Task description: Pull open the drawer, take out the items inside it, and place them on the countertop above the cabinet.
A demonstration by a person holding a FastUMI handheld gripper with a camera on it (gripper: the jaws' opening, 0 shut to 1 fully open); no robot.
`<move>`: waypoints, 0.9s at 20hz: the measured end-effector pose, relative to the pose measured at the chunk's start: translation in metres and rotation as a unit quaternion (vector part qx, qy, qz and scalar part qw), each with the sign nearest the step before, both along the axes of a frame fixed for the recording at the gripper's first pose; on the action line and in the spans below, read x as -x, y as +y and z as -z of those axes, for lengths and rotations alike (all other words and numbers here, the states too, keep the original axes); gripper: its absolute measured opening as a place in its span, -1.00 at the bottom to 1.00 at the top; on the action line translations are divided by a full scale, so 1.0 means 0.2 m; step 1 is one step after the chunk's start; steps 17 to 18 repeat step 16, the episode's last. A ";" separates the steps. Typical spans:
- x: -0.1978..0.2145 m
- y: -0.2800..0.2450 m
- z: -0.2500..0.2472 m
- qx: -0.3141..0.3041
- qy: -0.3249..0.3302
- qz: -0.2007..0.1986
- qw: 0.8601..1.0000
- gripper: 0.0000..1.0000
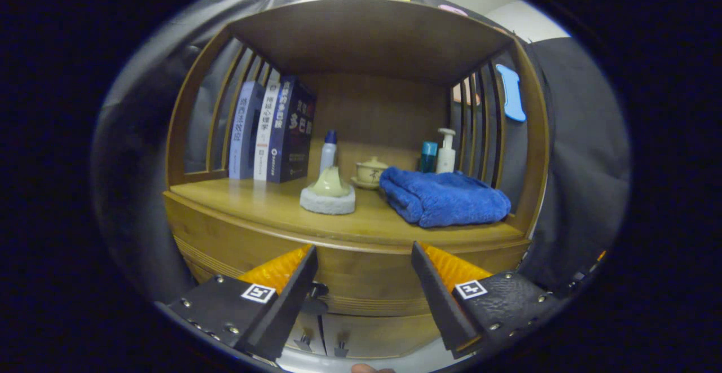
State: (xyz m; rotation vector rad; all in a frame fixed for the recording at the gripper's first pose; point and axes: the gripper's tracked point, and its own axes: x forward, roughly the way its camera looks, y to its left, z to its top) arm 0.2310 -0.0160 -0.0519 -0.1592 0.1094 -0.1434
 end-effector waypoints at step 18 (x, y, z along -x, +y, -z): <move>0.64 -0.44 -0.58 -0.033 -0.103 -0.096 0.989 0.99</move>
